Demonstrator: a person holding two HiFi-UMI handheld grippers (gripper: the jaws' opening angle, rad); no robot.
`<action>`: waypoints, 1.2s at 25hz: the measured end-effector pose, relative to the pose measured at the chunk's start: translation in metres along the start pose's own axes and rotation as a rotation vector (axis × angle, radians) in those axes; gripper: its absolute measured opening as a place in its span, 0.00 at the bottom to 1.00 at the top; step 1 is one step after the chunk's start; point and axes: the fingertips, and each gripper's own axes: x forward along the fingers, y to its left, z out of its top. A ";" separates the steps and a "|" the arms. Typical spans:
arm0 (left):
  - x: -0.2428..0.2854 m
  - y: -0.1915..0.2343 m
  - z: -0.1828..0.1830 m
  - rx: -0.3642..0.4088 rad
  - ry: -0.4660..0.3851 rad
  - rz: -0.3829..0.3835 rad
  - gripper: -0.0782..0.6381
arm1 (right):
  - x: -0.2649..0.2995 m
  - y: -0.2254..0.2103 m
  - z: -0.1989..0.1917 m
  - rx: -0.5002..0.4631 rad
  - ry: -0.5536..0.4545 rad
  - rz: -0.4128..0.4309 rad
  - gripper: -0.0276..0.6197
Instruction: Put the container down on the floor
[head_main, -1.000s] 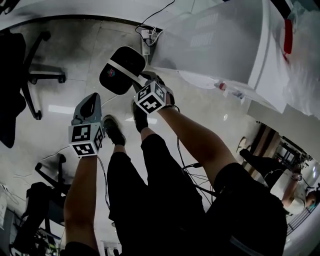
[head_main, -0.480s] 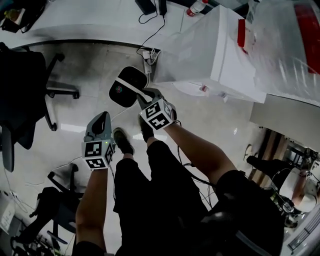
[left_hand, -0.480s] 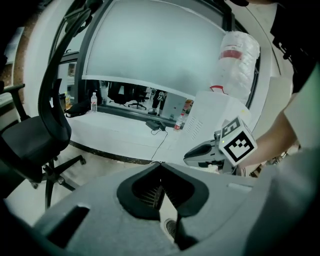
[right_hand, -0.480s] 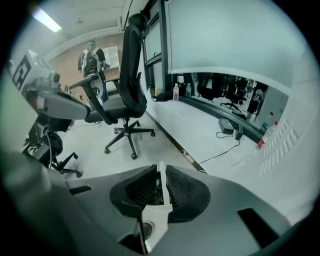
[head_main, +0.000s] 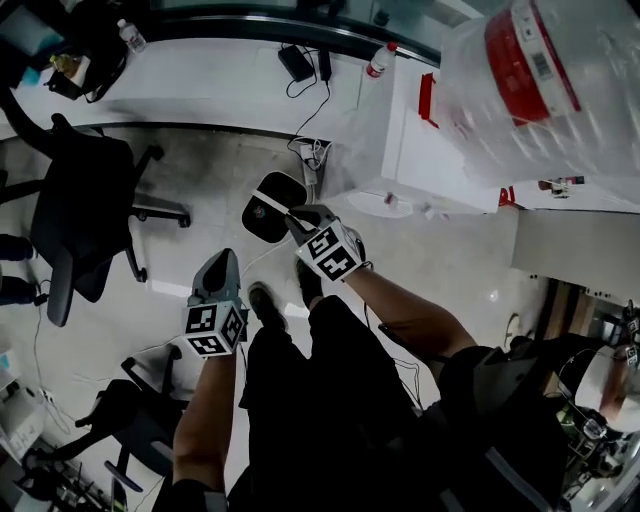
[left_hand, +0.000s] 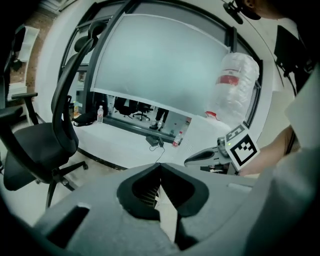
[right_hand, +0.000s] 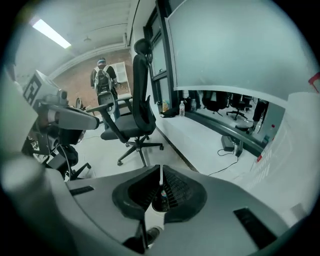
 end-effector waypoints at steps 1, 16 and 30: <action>-0.007 -0.006 0.006 -0.003 -0.003 0.006 0.12 | -0.010 0.002 0.005 -0.006 -0.008 0.003 0.08; -0.073 -0.067 0.098 0.022 -0.154 0.017 0.12 | -0.134 0.022 0.121 -0.005 -0.230 0.041 0.08; -0.131 -0.078 0.169 0.081 -0.304 0.027 0.12 | -0.206 0.038 0.209 -0.057 -0.389 0.010 0.06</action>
